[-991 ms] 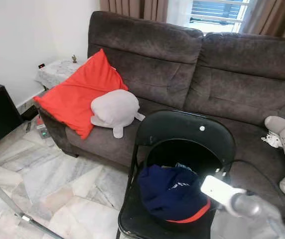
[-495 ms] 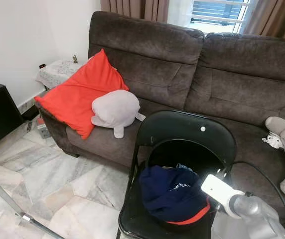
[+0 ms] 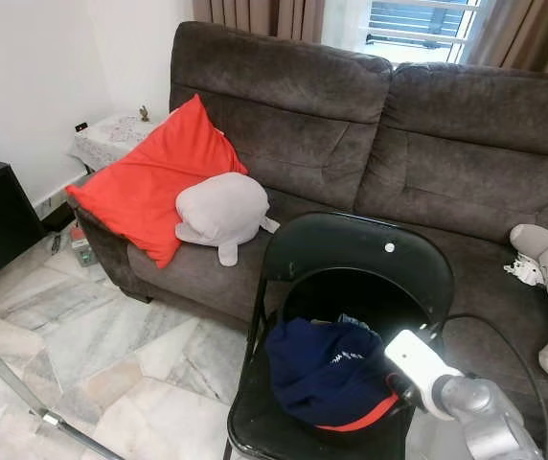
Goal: Hang hanger
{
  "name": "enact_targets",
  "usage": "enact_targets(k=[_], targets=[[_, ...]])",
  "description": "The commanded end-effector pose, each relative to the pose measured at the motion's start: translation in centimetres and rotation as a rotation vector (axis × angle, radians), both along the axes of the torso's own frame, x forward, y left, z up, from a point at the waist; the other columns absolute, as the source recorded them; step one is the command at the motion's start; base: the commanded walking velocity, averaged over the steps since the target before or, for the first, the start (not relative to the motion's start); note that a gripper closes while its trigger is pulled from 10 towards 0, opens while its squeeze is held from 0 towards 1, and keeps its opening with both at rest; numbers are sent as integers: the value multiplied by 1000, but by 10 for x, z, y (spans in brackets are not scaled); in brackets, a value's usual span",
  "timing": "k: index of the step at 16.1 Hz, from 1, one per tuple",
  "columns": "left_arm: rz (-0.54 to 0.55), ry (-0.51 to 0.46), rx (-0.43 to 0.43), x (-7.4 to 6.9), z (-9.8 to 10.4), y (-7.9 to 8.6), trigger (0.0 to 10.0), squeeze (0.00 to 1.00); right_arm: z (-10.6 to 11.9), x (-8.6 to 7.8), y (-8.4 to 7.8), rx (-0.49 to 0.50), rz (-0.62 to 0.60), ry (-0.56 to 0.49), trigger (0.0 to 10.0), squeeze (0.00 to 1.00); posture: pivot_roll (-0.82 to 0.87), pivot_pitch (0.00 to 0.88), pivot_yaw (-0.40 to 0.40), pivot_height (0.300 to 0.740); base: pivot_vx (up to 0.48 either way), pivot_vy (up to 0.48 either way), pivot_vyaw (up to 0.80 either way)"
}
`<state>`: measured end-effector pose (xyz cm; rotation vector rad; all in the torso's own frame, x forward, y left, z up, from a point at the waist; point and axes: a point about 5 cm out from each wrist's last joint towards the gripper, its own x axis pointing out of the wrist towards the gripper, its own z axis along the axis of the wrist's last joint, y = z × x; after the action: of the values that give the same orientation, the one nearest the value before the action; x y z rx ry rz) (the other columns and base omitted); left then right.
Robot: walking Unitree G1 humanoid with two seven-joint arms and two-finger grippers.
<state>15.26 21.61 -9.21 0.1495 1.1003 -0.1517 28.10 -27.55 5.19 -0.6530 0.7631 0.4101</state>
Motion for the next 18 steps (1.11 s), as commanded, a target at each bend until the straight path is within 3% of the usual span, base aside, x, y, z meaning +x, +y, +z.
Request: enact_targets(k=[1, 4, 7, 8, 9, 18], targets=[[-20, 23, 18, -4, -1, 2, 10000, 0, -9, -4, 1, 6, -17, 36, 10000, 0, -51, 4, -2, 740, 0, 0, 0], [-23, 25, 20, -4, -1, 3, 10000, 0, 0, 4, -8, -10, -103, -40, 10000, 0, -53, 5, 0, 740, 0, 0, 0], [-24, 25, 18, -4, -1, 2, 10000, 0, -1, 7, -4, 67, -132, -49, 10000, 0, -52, 6, -1, 740, 0, 0, 0], [-27, 25, 18, -4, -1, 2, 10000, 0, -4, 7, 1, 116, -138, -37, 2627, 0, -50, 5, -1, 740, 0, 0, 0], [-28, 26, 18, -4, -1, 2, 10000, 0, -6, 6, 2, 110, -141, -32, 0, 0, -49, 5, -2, 740, 0, 0, 0], [-27, 26, 16, -4, -1, 2, 10000, 0, -15, 3, 5, 116, -149, -3, 0, 0, -47, 7, -4, 740, 0, 0, 0]])
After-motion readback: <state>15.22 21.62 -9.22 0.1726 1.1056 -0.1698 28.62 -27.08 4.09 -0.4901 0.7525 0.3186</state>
